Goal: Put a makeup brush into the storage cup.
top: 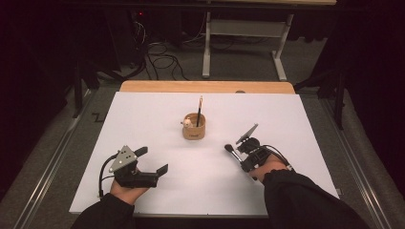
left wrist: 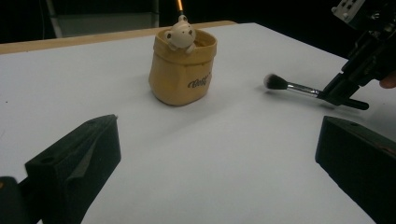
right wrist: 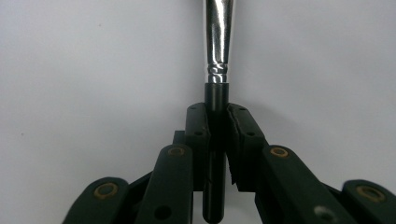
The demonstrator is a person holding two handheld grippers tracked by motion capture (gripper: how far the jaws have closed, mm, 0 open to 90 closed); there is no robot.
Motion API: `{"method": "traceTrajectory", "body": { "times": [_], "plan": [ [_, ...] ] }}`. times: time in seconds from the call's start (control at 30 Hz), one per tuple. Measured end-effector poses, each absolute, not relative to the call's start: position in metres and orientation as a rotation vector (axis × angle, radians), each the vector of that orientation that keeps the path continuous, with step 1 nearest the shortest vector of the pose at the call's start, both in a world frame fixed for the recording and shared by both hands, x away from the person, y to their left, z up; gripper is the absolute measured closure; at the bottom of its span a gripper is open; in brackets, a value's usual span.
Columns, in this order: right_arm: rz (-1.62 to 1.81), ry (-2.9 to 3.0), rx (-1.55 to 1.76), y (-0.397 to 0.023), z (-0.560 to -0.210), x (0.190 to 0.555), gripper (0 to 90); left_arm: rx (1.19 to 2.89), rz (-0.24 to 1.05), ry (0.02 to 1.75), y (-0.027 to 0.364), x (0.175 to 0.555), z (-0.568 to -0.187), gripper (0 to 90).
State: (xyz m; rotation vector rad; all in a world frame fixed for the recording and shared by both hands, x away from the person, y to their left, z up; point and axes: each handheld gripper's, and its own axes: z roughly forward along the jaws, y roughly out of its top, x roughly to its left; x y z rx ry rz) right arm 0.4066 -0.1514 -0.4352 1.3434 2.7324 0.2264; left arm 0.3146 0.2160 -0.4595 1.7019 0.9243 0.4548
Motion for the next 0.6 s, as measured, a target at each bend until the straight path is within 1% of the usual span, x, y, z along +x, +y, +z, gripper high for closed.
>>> {"method": "traceTrajectory", "body": {
  "times": [0.6],
  "plan": [
    [0.221, 2.646, 1.411, -0.188, -0.424, 0.407, 81.3, 1.701, 0.464, 0.925, 0.215, 0.314, -0.459, 0.7]
  ]
}}
